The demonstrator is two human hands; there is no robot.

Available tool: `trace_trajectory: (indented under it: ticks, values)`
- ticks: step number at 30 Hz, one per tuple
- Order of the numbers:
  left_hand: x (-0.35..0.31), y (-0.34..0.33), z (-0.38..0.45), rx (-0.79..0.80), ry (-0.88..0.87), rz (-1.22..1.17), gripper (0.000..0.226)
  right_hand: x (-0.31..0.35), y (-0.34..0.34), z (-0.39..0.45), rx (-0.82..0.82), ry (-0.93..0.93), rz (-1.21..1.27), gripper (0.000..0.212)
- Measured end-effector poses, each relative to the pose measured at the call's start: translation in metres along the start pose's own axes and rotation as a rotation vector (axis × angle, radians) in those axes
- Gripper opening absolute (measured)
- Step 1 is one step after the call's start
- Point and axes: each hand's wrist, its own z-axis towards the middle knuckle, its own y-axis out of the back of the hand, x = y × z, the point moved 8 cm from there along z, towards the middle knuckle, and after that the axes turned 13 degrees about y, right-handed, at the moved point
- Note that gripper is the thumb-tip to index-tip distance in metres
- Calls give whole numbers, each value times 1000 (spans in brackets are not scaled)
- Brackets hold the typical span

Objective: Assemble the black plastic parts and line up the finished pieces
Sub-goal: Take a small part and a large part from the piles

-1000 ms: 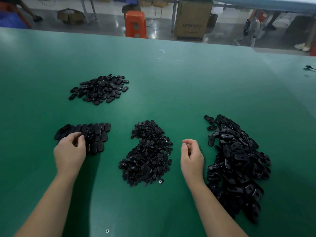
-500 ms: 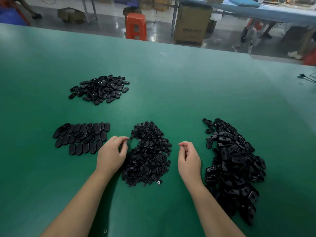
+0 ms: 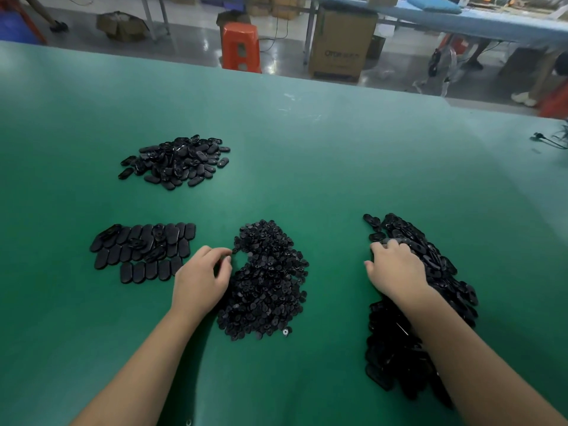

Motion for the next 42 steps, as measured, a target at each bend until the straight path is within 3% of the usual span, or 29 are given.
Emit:
trace_trajectory:
  ticks: [5,10,12,17,21,27,31,35,42]
  values:
    - [0,0,0,-4,7,4,18,0,-1,5,-26,33,-24,28]
    - [1,0,0,-5,7,6,19,9,5,7,-76,30,185,18]
    - [-1,1,0,-8,-5,9,21,13,10,8,-137,8,375,19]
    - [-3,-2,-1,6,-24,59,26,42,-3,-5,-335,-133,1114,18]
    - [-1,-1,0,13,7,34,22,69,-34,-20,-402,-272,1381,15]
    - [2,2,3,28,54,-29,4,82,-40,-37,-520,-171,1258,13]
    - [3,4,3,38,77,-81,15,84,-39,-40,-536,-131,1183,16]
    - [5,7,3,32,84,-116,5,84,-38,-39,-546,-119,1180,16]
    - [3,2,-1,7,52,-46,15,85,-35,-39,-564,-103,1175,17]
